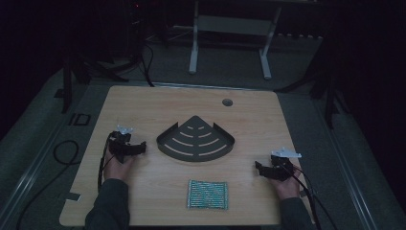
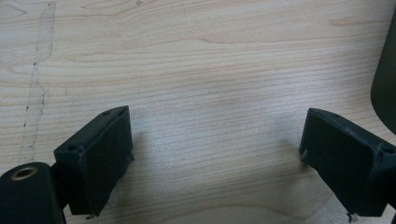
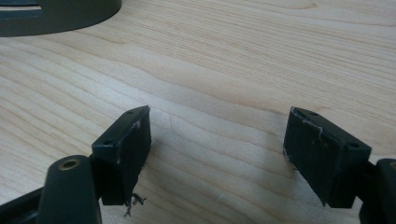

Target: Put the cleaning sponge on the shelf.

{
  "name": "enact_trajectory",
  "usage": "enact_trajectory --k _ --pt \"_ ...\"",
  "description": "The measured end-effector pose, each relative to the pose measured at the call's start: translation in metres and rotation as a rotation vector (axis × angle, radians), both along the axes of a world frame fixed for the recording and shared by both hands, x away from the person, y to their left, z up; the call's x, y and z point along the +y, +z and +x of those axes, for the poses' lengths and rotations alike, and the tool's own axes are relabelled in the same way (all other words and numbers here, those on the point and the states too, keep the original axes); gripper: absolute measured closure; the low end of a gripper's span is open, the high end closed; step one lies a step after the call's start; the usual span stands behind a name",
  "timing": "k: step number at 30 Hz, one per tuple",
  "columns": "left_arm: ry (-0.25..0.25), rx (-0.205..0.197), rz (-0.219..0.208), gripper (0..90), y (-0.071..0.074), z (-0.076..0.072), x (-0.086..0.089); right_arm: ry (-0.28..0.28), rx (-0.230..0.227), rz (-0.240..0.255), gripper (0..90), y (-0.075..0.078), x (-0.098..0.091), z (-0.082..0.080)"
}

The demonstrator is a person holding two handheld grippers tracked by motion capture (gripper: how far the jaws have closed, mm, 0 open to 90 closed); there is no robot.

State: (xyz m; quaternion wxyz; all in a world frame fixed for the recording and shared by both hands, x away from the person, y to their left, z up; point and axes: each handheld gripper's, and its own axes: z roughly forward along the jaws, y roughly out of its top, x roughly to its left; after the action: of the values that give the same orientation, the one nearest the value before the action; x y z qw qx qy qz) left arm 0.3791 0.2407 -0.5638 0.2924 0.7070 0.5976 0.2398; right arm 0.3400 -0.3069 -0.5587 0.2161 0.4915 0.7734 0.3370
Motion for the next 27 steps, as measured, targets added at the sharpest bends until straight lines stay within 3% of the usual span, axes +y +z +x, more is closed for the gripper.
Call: enact_trajectory --k 10,12,18,21,27 --pt "-0.018 0.0 0.002 9.3 0.0 -0.001 0.0 0.016 0.025 -0.015 22.9 0.003 0.0 -0.002" --pt "-0.018 0.0 0.002 9.3 0.0 -0.001 0.0 -0.007 0.013 -0.044 26.5 0.006 0.001 -0.006" --pt "-0.018 0.0 0.002 9.3 0.0 -0.001 0.0 0.009 -0.014 -0.027 34.9 0.02 -0.001 -0.015" --pt "-0.019 0.0 0.002 9.4 0.0 -0.001 0.0 0.055 -0.019 -0.037 37.9 0.029 0.001 -0.02" --pt "-0.018 0.0 0.002 9.3 0.0 -0.001 0.0 0.116 -0.009 -0.06 54.7 0.045 0.009 -0.027"
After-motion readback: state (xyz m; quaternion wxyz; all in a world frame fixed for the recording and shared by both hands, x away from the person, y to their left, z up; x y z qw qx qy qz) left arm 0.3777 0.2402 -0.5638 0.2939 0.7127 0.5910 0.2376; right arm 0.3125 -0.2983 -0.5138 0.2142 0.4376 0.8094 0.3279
